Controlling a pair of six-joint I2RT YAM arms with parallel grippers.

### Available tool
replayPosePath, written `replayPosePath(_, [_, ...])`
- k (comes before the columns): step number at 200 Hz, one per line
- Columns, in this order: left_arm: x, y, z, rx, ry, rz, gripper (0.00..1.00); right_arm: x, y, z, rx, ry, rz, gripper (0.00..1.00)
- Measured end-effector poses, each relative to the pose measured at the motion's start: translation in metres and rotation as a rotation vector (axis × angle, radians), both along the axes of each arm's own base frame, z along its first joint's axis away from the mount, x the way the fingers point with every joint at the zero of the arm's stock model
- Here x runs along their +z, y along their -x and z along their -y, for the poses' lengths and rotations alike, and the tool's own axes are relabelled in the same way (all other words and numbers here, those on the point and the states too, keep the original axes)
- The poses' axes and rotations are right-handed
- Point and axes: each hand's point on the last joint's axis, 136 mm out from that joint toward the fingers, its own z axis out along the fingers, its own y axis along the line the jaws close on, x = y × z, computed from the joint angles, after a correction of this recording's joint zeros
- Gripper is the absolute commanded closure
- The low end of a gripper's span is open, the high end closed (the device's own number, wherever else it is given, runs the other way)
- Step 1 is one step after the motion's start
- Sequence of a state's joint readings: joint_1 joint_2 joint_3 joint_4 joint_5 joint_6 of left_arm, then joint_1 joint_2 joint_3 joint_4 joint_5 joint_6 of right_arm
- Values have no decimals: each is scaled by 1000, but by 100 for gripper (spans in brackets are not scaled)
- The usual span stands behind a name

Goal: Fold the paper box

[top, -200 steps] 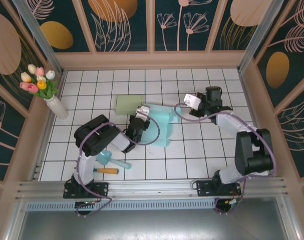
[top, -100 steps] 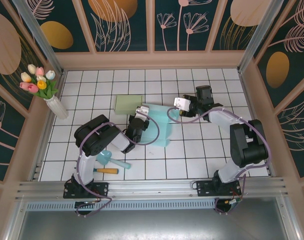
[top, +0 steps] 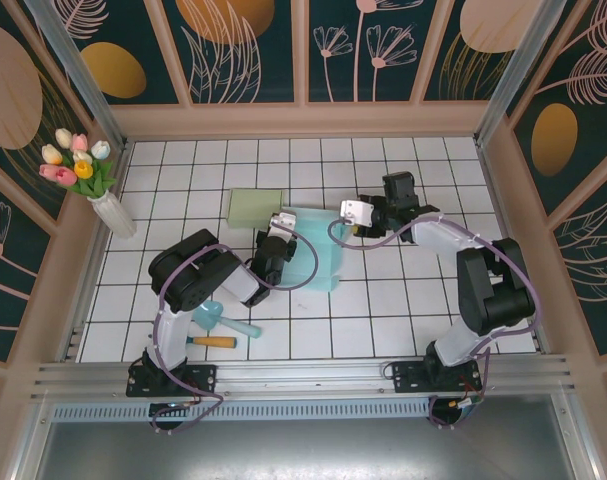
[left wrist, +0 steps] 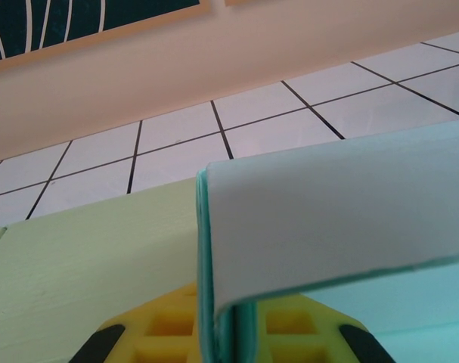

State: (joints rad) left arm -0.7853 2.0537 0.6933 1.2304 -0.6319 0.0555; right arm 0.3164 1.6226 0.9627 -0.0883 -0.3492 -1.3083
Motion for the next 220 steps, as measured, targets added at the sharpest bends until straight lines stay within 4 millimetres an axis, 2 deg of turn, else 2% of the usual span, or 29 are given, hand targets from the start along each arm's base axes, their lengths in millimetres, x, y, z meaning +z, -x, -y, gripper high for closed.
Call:
replayPosePath(116, [0, 0, -1, 5, -1, 0, 88, 0, 17, -19, 15, -13, -86, 41])
replayPosePath(220, [0, -1, 0, 5, -2, -1, 88, -6, 28, -31, -25, -62, -176, 33])
